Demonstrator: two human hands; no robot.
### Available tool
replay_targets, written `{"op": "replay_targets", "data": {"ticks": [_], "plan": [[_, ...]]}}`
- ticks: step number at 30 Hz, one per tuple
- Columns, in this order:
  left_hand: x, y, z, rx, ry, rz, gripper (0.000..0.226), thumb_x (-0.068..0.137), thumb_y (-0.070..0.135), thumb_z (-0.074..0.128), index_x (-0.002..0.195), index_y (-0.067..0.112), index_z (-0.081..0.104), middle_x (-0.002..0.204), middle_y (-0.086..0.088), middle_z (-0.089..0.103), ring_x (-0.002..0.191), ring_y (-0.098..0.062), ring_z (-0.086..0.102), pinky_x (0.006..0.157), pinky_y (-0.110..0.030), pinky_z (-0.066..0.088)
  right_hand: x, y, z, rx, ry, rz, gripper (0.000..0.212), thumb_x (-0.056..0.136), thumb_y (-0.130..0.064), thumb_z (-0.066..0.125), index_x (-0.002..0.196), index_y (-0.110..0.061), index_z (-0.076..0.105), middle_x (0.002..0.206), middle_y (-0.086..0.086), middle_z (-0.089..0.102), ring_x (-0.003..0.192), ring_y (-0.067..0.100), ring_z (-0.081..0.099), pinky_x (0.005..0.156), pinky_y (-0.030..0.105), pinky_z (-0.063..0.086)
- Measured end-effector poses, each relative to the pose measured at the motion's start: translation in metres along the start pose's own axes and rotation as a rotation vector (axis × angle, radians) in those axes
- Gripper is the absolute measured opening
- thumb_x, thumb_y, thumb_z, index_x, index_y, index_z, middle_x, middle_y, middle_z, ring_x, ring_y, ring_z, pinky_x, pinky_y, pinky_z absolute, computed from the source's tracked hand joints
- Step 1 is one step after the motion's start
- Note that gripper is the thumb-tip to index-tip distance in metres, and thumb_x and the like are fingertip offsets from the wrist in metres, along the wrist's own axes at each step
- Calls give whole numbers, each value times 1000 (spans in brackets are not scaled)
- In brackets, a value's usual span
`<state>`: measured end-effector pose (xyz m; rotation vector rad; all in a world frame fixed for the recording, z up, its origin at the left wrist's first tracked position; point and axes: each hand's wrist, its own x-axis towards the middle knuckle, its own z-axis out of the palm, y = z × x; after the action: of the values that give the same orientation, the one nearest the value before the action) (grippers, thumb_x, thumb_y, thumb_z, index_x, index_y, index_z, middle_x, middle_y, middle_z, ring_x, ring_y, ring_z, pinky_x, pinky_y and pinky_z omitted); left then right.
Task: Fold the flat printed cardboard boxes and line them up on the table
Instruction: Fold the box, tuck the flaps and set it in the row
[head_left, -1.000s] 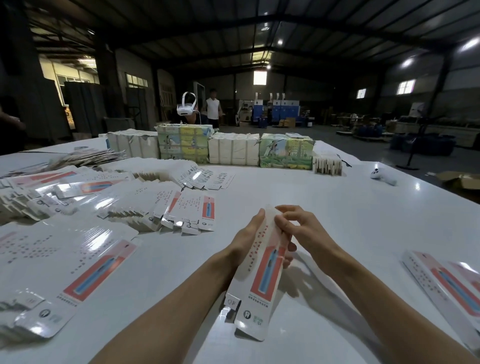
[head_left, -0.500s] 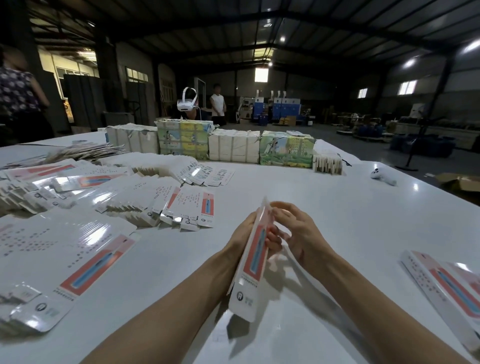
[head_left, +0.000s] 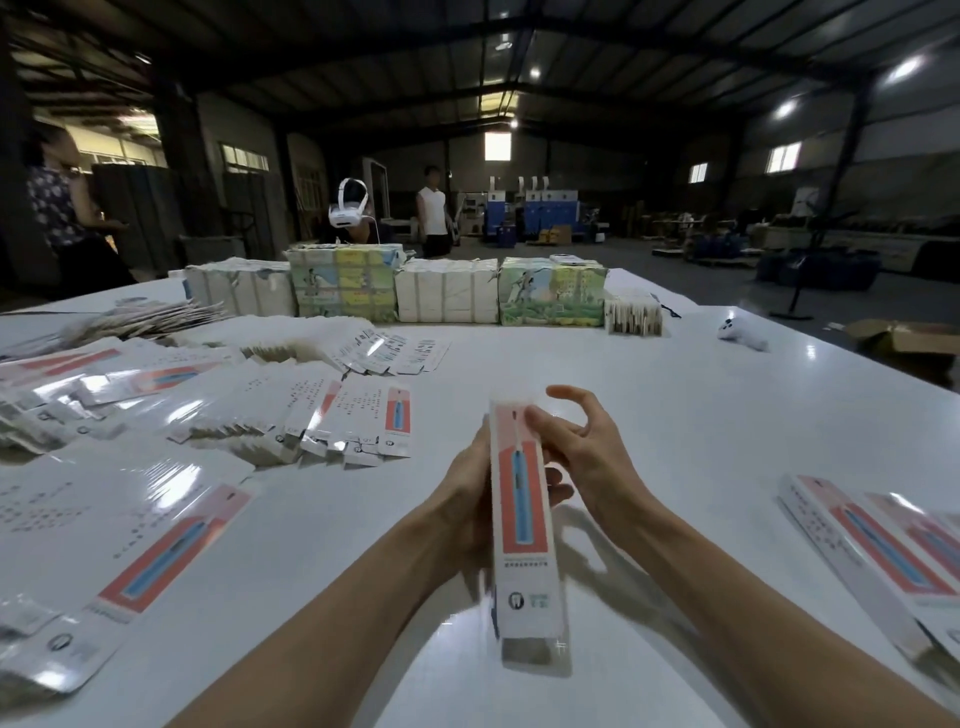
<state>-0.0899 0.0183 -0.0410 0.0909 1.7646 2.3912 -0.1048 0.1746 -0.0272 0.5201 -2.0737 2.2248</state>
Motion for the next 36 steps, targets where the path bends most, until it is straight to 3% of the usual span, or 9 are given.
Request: {"op": "replay_targets", "data": {"ticks": [3,6,10,13,17,21,24,30,36], "plan": [[6,-5,1,157,109,177,51,102,68,42,141,36,46,109,-20,75,90,-40,78,76,-52,65,4,3,-9,-71,55,-38,46,93,-51,73,127,-28,51,89,10,79,77,24,70,73,30,62],[2,-6,1,265,1,247,49,97,72,50,141,65,30,126,-11,68,91,-37,78,72,-48,66,6,6,-16,-107,87,-49,40,94,-49,74,122,-26,58,88,6,80,75,19,71,75,30,61],[1,-9,6,287,-171,130,100,82,48,88,140,78,12,143,-6,53,106,-33,76,82,-45,65,6,6,-16,-73,106,-65,36,93,-49,74,123,-31,65,100,-4,80,89,19,79,72,32,64],[5,-11,2,175,-153,124,123,72,34,97,151,69,8,133,-7,57,98,-26,78,72,-35,64,4,5,-11,-70,44,-67,42,94,-47,71,132,-34,62,105,-7,79,97,17,78,72,29,64],[8,-4,1,270,-48,220,109,73,27,87,151,55,17,128,-6,57,91,-20,77,66,-22,60,5,6,-5,-102,-38,-63,42,97,-37,71,137,-37,58,108,-4,77,101,18,77,74,30,64],[7,-4,-1,327,-49,202,98,70,23,83,147,46,26,116,-10,62,81,-11,77,65,-21,59,5,9,-7,-134,-79,-78,19,100,-27,69,119,-30,68,103,6,76,98,31,76,79,50,66],[7,-7,-5,328,-60,190,99,72,17,84,150,39,27,111,-11,64,81,-13,78,65,-24,60,7,11,-9,-152,-93,-69,20,97,-28,70,116,-24,70,105,11,75,103,40,71,91,59,60],[7,-4,-3,364,-93,159,101,71,22,85,150,42,25,120,-10,61,91,-13,78,67,-25,61,10,11,-13,-42,-5,-11,30,99,-47,66,120,-27,66,106,3,78,98,26,77,79,34,64],[2,-3,1,428,-216,176,89,75,15,85,142,42,35,125,-12,63,102,-22,76,77,-30,62,15,13,-23,17,108,106,24,107,-27,56,116,-13,73,102,8,78,99,30,77,71,27,59]]}}
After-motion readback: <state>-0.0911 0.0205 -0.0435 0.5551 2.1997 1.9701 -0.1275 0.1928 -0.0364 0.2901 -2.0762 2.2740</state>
